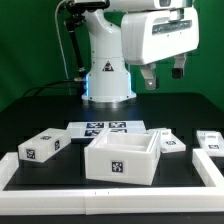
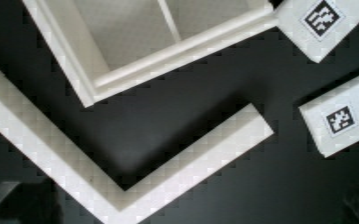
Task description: Assemble cabinet
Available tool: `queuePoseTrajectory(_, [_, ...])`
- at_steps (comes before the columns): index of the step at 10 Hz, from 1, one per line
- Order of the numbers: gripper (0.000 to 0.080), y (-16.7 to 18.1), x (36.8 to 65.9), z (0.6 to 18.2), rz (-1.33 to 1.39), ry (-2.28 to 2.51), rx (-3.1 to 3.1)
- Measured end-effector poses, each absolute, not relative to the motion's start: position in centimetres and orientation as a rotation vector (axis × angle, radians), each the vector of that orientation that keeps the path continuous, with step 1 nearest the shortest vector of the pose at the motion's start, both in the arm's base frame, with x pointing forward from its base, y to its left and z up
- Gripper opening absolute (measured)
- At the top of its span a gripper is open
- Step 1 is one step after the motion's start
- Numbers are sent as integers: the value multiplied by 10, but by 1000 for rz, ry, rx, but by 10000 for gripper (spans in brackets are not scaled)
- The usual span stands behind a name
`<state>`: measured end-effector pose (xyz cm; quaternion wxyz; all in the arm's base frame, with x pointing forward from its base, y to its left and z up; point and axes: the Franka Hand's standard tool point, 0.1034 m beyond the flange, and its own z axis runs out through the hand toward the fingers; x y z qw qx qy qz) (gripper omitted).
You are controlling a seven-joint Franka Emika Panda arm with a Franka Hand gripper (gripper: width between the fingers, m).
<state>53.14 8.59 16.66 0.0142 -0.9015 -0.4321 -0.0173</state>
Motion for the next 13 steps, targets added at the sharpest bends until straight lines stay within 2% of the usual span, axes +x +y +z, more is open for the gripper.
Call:
queuePoseTrajectory(7, [798,81,531,166,-56,-1352,-2796])
queuePoseTrajectory(11, [798,67,488,119,-161,-1799,-2590])
queuePoseTrajectory(13, [798,66,485,116,-135,-1839,-2569])
